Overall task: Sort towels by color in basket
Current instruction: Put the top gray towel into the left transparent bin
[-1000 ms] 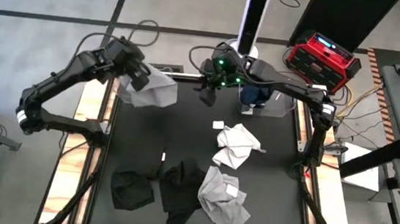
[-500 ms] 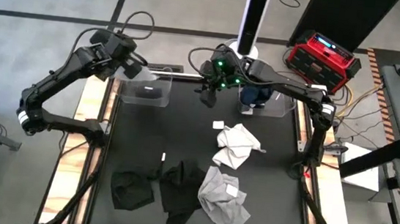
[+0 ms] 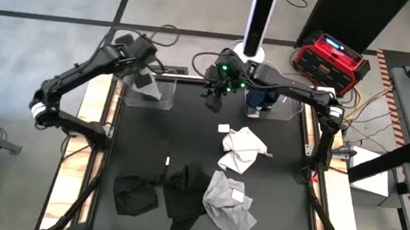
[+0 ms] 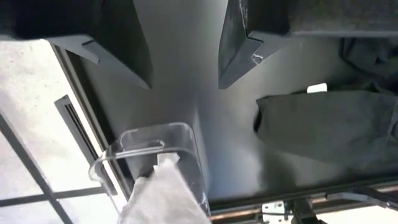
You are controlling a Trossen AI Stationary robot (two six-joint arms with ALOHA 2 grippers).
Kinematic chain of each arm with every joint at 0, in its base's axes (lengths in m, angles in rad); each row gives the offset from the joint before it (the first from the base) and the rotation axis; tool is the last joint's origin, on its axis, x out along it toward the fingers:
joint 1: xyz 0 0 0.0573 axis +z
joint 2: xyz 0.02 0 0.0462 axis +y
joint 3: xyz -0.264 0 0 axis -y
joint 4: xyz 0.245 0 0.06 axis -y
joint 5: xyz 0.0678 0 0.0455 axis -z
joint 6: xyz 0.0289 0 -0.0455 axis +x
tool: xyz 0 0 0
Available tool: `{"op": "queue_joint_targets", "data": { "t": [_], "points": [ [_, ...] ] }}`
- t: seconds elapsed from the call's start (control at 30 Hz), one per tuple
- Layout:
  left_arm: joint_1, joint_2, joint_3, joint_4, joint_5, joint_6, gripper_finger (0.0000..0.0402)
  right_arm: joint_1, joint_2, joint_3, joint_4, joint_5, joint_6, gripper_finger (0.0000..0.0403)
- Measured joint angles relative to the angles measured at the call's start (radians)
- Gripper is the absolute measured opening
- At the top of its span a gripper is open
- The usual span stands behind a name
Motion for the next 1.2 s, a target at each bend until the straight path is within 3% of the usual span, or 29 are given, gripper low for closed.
{"op": "queue_joint_targets", "data": {
  "t": [0.23,0.33,0.47,0.67,0.87,1.03,1.2],
  "points": [
    [0.000,0.055,0.000,0.148,0.259,0.066,0.0000,-0.002,0.000,-0.031,0.003,0.000,0.000,0.0181],
    [0.000,0.079,0.000,0.140,0.295,0.079,0.0000,-0.002,0.000,-0.032,0.002,0.000,0.002,0.0183],
    [0.002,0.085,-0.001,0.082,0.454,0.132,0.0000,-0.002,0.000,-0.032,0.002,0.000,0.001,0.0180],
    [0.025,0.083,-0.001,0.106,0.246,0.195,0.0000,-0.002,0.000,-0.032,0.003,-0.001,-0.008,0.0172],
    [0.063,0.083,-0.036,0.163,0.470,0.313,0.0000,-0.002,0.000,-0.032,0.004,-0.001,-0.013,0.0176],
    [0.065,0.083,-0.154,0.291,0.350,0.381,0.0000,-0.002,0.000,-0.032,0.004,-0.001,-0.018,0.0180],
    [0.065,0.083,-0.299,0.416,0.343,0.487,0.0000,-0.002,0.000,-0.034,0.004,-0.001,-0.028,0.0173]
  ]
}}
